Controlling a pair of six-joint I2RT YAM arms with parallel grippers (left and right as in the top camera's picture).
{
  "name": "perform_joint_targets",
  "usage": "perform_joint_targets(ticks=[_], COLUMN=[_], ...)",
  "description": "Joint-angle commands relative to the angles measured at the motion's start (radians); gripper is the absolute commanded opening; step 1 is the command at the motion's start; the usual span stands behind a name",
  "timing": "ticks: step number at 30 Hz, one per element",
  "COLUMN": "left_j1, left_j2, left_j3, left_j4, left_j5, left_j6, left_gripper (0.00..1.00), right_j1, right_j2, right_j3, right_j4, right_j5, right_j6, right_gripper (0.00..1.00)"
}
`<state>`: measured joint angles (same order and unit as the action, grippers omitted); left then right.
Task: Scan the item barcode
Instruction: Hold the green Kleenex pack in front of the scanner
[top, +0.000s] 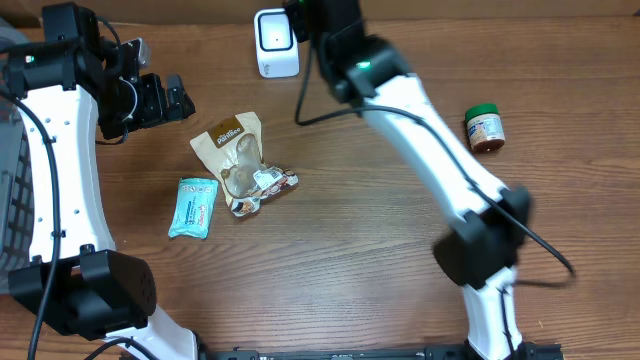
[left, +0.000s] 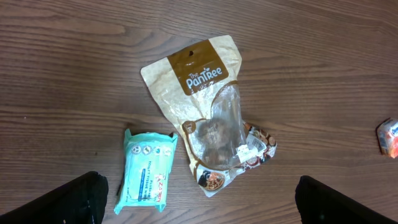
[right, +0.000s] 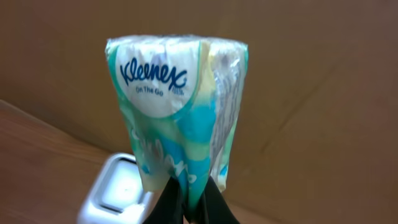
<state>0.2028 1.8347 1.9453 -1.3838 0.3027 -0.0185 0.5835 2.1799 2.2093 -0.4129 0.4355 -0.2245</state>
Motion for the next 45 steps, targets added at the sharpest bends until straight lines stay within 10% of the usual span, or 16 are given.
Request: perform_joint_targets(ticks=[1,11,40,45], left_j1=[-0.009,-0.009,-0.011,-0.013], left_j2=[-0.024,-0.024,-0.024,-0.024], left_j3=[0.004,0.004,0.004,0.004], left_j4=[0.001,0.0,0.001,0.001], left_j5=[0.001,0.001,0.001,0.001], left_j6=[0.019,0.019,0.019,0.019], left_gripper=[1.0,1.0,1.0,1.0], right_j1=[0.003,0.017,0.055,0.064], right_j2=[0.157,0.389,0.379,0.269], right_j3=[-0.004,-0.004,-0.005,-0.005], right_j4=[0.152,0.398,0.298,0.127], right_j5=[0.117,0.122,0.197,0.095], right_j6=[-0.374,-0.751,-0.744,-0.533], right_gripper=[0.04,0.04,0.04,0.04])
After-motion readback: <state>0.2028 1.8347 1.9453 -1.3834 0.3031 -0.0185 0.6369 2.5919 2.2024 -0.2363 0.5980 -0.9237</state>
